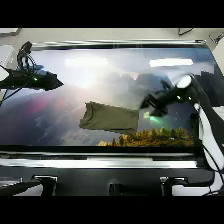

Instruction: Fold the clothes and pants, and hang the long-sleeved shirts on hangers.

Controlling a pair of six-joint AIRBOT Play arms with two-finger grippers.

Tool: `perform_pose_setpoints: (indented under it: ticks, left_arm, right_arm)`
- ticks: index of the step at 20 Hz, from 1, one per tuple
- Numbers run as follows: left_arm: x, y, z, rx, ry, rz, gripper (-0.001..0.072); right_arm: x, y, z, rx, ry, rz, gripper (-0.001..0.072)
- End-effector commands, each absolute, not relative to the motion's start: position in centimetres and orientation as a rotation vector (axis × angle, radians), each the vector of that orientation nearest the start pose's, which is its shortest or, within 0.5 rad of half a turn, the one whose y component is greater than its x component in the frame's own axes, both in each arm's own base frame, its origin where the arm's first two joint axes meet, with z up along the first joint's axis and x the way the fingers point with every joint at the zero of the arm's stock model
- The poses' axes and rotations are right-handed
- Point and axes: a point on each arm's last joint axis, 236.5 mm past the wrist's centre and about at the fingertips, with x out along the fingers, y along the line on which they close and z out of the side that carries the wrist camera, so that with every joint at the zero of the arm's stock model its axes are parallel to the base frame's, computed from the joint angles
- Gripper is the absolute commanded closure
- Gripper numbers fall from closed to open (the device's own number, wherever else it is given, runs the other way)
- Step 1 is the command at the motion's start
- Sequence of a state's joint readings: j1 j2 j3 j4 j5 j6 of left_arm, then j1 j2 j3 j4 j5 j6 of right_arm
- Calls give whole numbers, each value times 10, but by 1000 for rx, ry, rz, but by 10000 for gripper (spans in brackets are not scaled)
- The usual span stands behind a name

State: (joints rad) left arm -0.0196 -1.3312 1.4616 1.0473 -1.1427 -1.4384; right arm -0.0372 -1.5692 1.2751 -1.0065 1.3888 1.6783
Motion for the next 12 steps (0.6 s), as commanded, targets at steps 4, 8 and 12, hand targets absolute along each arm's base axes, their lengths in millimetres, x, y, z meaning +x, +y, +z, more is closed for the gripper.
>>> perform_pose_setpoints:
  ticks: [4,8,12]
  left_arm:
    - [442,-117,131,-312,984,-403,684]
    - [442,-119,132,-335,988,-404,684]
    - [441,-123,134,-346,987,-415,684]
  right_arm:
    - [331,150,-85,887,1561,376,96]
    - [356,174,-88,994,1473,415,97]
    - [362,177,-91,1045,1461,409,161]
